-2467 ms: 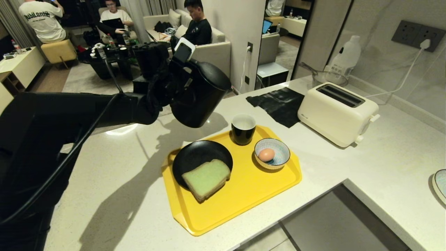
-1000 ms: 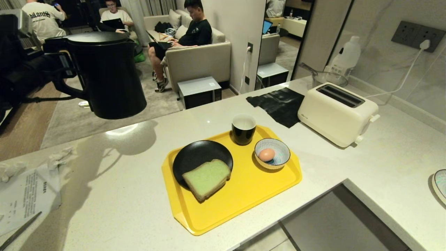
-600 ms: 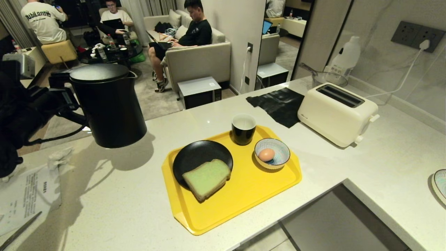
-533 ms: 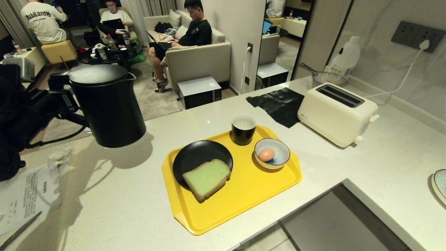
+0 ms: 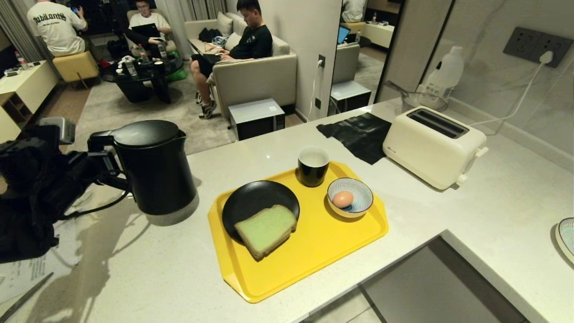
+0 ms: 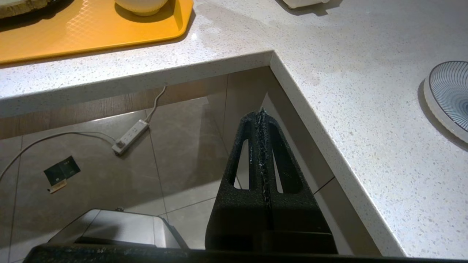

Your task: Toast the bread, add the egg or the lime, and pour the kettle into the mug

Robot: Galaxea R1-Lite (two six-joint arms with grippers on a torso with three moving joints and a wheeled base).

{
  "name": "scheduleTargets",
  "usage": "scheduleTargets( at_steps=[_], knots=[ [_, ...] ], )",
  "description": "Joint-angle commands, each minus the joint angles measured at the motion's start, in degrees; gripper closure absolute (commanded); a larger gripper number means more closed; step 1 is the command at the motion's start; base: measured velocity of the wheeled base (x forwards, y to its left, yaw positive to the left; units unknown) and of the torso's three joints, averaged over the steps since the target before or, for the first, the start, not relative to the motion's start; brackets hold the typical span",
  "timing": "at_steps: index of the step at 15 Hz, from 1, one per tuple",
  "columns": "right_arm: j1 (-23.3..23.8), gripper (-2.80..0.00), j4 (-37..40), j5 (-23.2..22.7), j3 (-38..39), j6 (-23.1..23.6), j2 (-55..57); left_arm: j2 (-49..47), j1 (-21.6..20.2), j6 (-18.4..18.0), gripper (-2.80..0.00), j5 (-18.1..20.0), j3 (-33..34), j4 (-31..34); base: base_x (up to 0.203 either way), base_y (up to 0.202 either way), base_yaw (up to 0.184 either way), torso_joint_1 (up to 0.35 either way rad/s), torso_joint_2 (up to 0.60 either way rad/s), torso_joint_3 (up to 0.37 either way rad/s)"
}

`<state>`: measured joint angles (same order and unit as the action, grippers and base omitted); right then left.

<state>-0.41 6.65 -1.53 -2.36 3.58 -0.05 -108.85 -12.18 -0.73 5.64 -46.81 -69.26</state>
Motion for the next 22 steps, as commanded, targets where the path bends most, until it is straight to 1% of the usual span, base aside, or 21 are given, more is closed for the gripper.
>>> scheduleTargets(
  at_steps=[1,4,8,13,22],
  knots=[
    [-0.02,0.00,0.12,-0.05,-0.01,0.02,0.05,-1.20,-0.02,-0.09,0.00,0.07,3.45,-4.17,0.000,0.000,0.000,0.000,0.00,0.000],
    [-0.02,0.00,0.12,-0.05,-0.01,0.02,0.05,-2.85,-1.09,-0.49,0.00,-0.02,3.92,-6.59,0.000,0.000,0.000,0.000,0.00,0.000],
    [-0.02,0.00,0.05,-0.05,-0.01,0.02,0.05,-4.94,-2.67,-2.10,0.00,-0.10,4.11,-7.10,0.000,0.000,0.000,0.000,0.00,0.000],
    [-0.02,0.00,0.03,-0.05,-0.01,0.02,0.05,-8.02,-3.69,-2.43,0.00,-0.07,4.02,-10.08,0.000,0.000,0.000,0.000,0.00,0.000],
    [-0.02,0.00,0.03,-0.05,-0.01,0.02,0.05,-9.01,-4.16,-2.78,0.00,-0.11,4.00,-10.19,0.000,0.000,0.000,0.000,0.00,0.000]
  ],
)
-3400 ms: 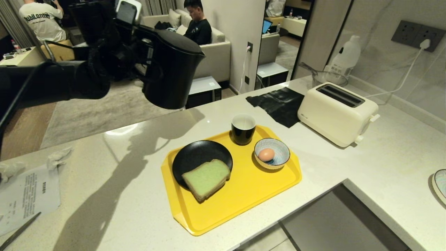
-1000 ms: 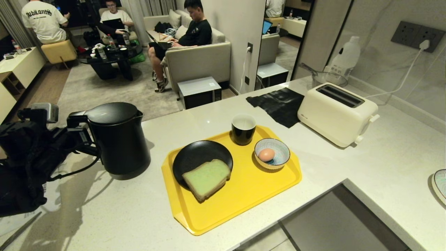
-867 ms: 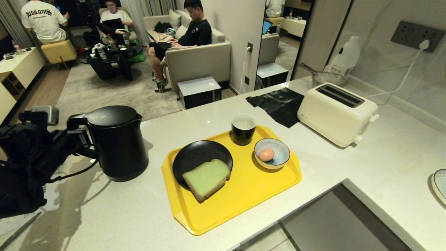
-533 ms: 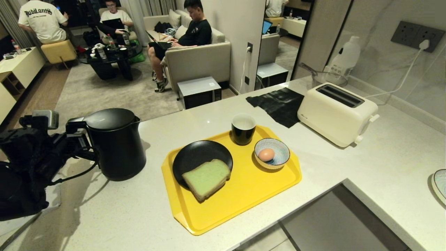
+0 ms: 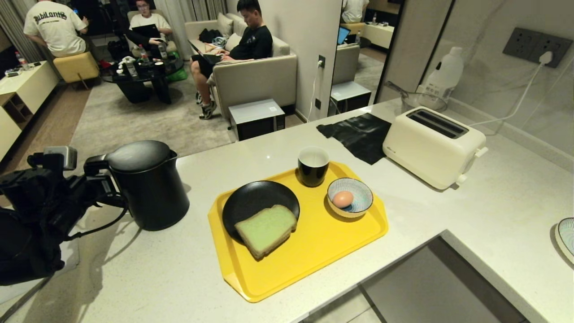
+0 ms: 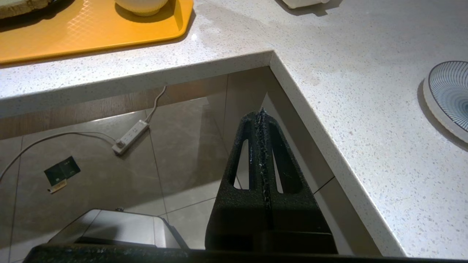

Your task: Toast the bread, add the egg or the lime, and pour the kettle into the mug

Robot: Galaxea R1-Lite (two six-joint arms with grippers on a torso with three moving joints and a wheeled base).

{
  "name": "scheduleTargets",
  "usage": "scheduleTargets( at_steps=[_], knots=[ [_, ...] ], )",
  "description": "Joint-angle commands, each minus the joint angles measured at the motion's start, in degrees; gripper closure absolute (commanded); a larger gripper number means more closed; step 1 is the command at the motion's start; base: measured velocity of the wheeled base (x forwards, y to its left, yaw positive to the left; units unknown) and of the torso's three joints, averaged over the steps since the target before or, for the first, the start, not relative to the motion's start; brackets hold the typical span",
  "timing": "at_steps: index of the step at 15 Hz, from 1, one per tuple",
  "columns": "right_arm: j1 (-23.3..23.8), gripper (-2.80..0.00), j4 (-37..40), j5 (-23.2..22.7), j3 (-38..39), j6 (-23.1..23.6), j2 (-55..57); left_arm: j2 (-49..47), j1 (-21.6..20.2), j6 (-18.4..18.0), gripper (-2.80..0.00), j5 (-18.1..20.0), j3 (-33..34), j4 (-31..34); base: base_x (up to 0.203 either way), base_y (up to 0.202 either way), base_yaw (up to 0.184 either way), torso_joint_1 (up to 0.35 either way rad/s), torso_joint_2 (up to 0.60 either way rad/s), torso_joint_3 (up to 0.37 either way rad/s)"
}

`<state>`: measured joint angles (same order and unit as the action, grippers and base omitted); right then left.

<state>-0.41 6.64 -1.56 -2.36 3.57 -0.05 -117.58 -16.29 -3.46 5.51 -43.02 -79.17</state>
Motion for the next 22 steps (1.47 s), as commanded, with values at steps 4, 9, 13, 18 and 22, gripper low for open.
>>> scheduleTargets(
  at_steps=[4,9,13,18,22],
  knots=[
    [-0.02,0.00,0.04,-0.02,-0.01,0.03,0.05,0.16,0.03,-0.15,0.00,0.11,0.49,-0.29,0.000,0.000,0.000,0.000,0.00,0.000],
    [-0.02,0.00,0.04,-0.02,-0.01,0.03,0.05,0.24,0.03,-0.24,0.00,0.11,0.83,-0.29,0.000,0.000,0.000,0.000,0.00,0.000],
    [-0.02,0.00,0.04,-0.02,-0.01,0.03,0.05,-0.11,0.11,-0.58,0.00,0.11,0.83,-0.29,0.000,0.000,0.000,0.000,0.00,0.000],
    [-0.02,0.00,0.04,-0.02,-0.01,0.03,0.05,-0.20,0.29,-1.03,0.00,0.20,0.75,-0.29,0.000,0.000,0.000,0.000,0.00,0.000],
    [-0.02,0.00,0.04,-0.02,-0.01,0.03,0.05,-0.24,0.33,-1.75,0.00,0.15,0.75,-0.29,0.000,0.000,0.000,0.000,0.00,0.000]
  ],
)
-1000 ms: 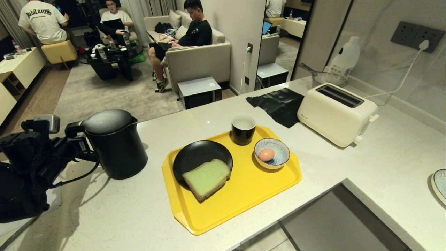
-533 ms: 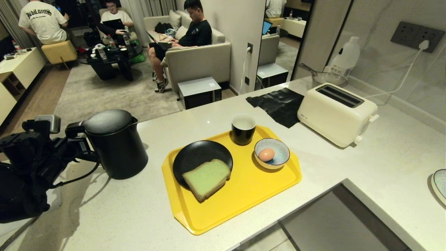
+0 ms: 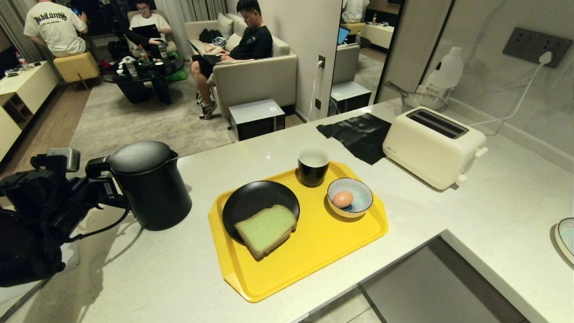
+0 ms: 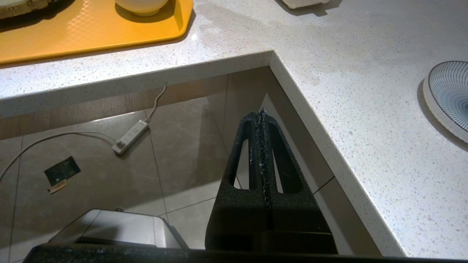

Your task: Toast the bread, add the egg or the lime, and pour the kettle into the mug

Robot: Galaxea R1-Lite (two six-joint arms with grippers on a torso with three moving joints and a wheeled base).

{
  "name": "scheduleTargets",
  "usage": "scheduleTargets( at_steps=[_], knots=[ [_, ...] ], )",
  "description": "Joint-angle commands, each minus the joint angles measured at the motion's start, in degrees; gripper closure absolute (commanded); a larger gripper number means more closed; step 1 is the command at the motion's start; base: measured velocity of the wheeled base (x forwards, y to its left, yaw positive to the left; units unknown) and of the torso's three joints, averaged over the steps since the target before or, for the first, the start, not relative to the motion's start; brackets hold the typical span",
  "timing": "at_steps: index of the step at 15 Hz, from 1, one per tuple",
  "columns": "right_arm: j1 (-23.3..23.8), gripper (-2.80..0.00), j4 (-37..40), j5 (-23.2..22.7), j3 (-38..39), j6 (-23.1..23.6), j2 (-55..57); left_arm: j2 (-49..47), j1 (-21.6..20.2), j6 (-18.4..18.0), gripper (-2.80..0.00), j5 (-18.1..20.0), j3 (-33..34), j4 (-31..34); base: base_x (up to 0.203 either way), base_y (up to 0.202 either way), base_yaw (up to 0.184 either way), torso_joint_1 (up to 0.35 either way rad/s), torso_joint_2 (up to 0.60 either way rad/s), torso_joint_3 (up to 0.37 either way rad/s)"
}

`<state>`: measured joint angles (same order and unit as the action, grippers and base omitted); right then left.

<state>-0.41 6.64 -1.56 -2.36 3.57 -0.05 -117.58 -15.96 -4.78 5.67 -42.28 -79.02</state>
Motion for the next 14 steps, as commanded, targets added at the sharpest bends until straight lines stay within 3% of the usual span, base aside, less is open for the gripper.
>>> scheduleTargets(
  at_steps=[1,7,8,14],
  knots=[
    [-0.02,0.00,0.04,-0.02,-0.01,0.03,0.05,-0.36,0.05,-1.17,0.00,0.02,0.00,-0.43,0.000,0.000,0.000,0.000,0.00,0.000],
    [-0.02,0.00,0.04,-0.02,-0.01,0.03,0.05,-0.72,0.66,-1.29,0.00,0.04,0.08,-0.52,0.000,0.000,0.000,0.000,0.00,0.000],
    [-0.02,0.00,0.04,-0.02,-0.01,0.03,0.05,-0.72,0.66,-1.26,-2.80,0.04,0.00,-0.52,0.000,0.000,0.000,0.000,0.00,0.000],
    [-0.02,0.00,0.04,-0.02,-0.01,0.03,0.05,-0.09,0.66,-1.22,-2.80,0.33,1.18,-0.52,0.000,0.000,0.000,0.000,0.00,0.000]
  ],
)
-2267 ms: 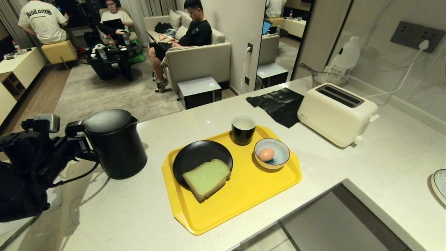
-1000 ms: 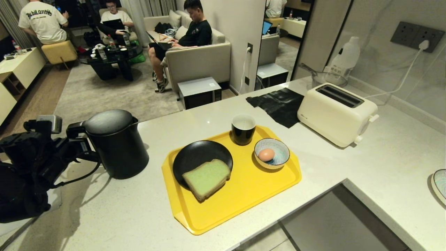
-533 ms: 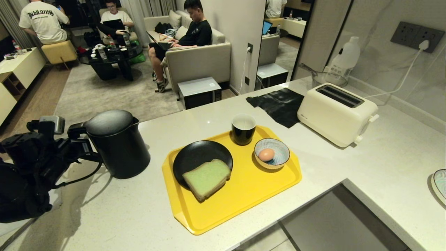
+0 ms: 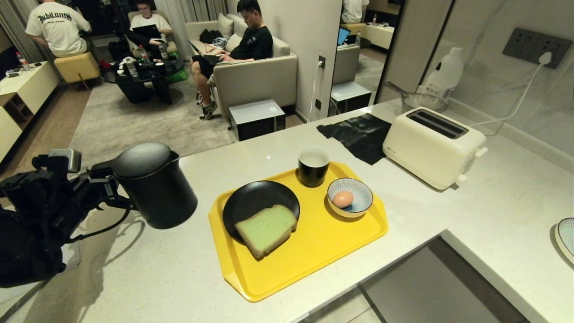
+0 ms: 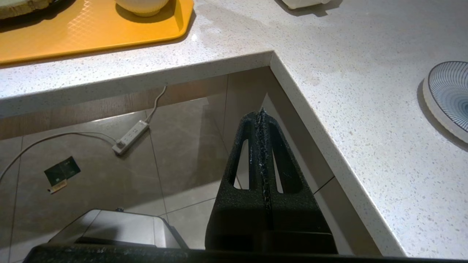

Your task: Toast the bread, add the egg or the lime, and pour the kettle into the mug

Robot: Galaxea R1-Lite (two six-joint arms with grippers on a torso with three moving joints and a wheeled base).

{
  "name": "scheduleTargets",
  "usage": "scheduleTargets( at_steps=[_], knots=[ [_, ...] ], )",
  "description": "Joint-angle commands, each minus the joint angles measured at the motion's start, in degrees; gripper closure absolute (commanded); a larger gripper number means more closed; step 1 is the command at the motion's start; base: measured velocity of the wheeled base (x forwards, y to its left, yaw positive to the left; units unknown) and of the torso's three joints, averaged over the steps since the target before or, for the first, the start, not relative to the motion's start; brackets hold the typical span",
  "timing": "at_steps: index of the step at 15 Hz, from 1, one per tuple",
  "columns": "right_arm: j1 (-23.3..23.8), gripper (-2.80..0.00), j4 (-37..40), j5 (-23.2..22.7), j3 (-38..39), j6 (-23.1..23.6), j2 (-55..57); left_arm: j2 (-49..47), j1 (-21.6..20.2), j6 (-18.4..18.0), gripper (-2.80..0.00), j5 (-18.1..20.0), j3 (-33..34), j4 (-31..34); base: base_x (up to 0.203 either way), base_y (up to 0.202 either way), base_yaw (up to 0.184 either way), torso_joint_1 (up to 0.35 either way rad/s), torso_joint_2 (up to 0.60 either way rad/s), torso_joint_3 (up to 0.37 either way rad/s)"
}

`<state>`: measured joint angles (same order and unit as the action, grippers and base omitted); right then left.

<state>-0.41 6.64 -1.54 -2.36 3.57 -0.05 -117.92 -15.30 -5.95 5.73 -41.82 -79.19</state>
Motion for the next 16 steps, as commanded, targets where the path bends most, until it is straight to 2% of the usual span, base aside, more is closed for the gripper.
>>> scheduleTargets(
  at_steps=[1,7,10,16],
  knots=[
    [-0.02,0.00,0.04,-0.04,-0.01,0.03,0.05,0.62,0.01,-0.11,-2.80,1.23,1.72,-0.35,0.000,0.000,0.000,0.000,0.00,0.000],
    [-0.02,0.00,0.04,-0.04,-0.01,0.03,0.05,4.51,0.43,-0.27,-2.80,2.89,7.43,-0.27,0.000,0.000,0.000,0.000,0.00,0.000],
    [-0.02,0.00,0.12,-0.04,-0.01,0.03,0.05,5.83,0.61,-1.98,-2.80,2.94,7.79,-0.26,0.000,0.000,0.000,0.000,0.00,0.000],
    [-0.02,0.00,0.12,-0.04,-0.01,0.03,0.05,7.36,0.62,-2.63,-2.80,2.82,10.15,1.88,0.000,0.000,0.000,0.000,0.00,0.000]
  ],
)
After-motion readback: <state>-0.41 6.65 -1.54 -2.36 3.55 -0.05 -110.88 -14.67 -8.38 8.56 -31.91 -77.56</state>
